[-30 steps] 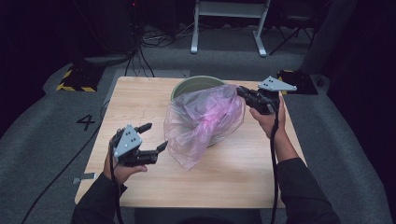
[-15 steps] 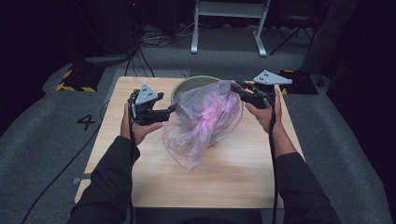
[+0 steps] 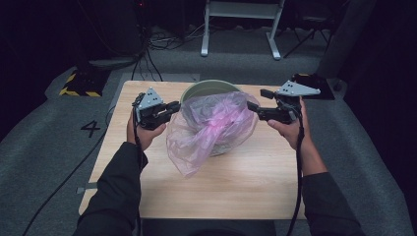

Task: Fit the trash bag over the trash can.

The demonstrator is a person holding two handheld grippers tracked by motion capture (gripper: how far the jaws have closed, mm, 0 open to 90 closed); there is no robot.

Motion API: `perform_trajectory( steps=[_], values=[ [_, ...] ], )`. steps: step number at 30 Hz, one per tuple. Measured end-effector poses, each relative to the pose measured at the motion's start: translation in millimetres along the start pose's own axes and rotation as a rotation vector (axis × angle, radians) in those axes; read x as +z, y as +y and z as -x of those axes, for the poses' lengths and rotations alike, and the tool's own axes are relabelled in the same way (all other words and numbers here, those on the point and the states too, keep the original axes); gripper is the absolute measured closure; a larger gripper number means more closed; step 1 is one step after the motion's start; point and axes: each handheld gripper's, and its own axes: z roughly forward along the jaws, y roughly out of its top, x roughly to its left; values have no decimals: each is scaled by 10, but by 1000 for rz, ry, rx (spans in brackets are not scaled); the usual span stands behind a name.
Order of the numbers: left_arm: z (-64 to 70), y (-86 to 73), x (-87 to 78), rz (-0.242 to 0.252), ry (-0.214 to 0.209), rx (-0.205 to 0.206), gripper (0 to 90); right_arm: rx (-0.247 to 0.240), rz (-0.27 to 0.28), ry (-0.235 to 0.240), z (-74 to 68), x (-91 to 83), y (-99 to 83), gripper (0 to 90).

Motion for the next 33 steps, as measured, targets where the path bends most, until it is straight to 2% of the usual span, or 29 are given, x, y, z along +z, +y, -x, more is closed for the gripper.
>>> perform_trajectory(
  steps=[1, 2, 3, 4, 5, 6, 7, 8, 9, 10, 12, 13, 14, 15, 16, 19, 20, 21, 22, 23, 24, 25, 26, 27, 28, 30, 31, 32, 33],
  values=[
    [-5, 3, 10, 3, -4, -4, 869, -19, -24, 13, -10, 5, -2, 433],
    [-5, 3, 10, 3, -4, -4, 888, -19, -24, 13, -10, 5, -2, 433],
    [-16, 10, 24, 8, -17, 1, 888, -34, -33, 2, -17, 13, -4, 487],
    [-12, 15, 29, 13, -8, 9, 899, -41, -49, 0, -7, 36, -6, 657],
    [-16, 24, 36, 15, 6, 25, 900, -40, -42, -3, 1, 40, -8, 726],
    [-16, 24, 36, 15, 6, 25, 900, -40, -42, -3, 1, 40, -8, 726],
    [-32, 31, 38, 34, 38, 36, 900, -25, -11, 0, 38, 58, -17, 834],
    [-32, 31, 38, 34, 38, 36, 900, -25, -11, 0, 38, 58, -17, 834],
    [-64, 35, 48, 47, 49, 24, 900, 12, 16, -10, 87, 120, -26, 873],
    [-91, 35, 54, 54, 54, 9, 900, 14, 17, -25, 105, 154, -27, 873],
    [-101, 33, 53, 59, 62, 8, 900, 24, 20, -39, 135, 213, -33, 881],
    [-118, 30, 50, 70, 61, -4, 900, 40, 19, -50, 180, 296, -44, 889],
    [-137, 29, 32, 89, 32, -33, 894, 44, 17, -51, 191, 326, -44, 893],
    [-135, 35, 20, 99, 33, -42, 777, 43, 18, -44, 200, 350, -42, 895],
    [-131, 46, -3, 111, 8, -58, 653, 41, 15, -45, 199, 363, -37, 895],
    [-81, 86, -60, 130, -30, -81, 378, 25, 13, -56, 179, 382, 1, 894],
    [-49, 105, -81, 130, -72, -87, 324, 18, 20, -65, 174, 381, 14, 894],
    [-27, 116, -88, 125, -97, -86, 290, 13, 28, -70, 169, 376, 29, 890],
    [-27, 116, -88, 125, -97, -86, 260, 13, 28, -70, 169, 376, 29, 890],
    [56, 135, -84, 88, -134, -82, 223, 11, 64, -62, 156, 347, 45, 886],
    [56, 135, -84, 88, -134, -82, 210, 11, 64, -62, 156, 347, 45, 886],
    [127, 127, -70, 64, -139, -75, 196, 3, 106, -50, 135, 298, 59, 883],
    [127, 127, -70, 64, -139, -75, 194, -1, 129, -41, 123, 267, 65, 880],
    [155, 119, -62, 50, -132, -76, 194, -1, 129, -41, 123, 267, 65, 880],
    [189, 103, -48, 34, -138, -66, 175, -10, 179, -5, 104, 196, 80, 878],
    [201, 102, -42, 24, -133, -57, 174, -18, 199, 9, 90, 162, 93, 878],
    [212, 104, -29, 9, -118, -44, 174, -28, 213, 21, 79, 135, 105, 878],
    [211, 106, -26, 8, -122, -42, 228, -49, 251, 51, 44, 65, 144, 873],
    [213, 113, -18, 4, -109, -26, 270, -61, 263, 58, 29, 41, 159, 873]
  ],
)
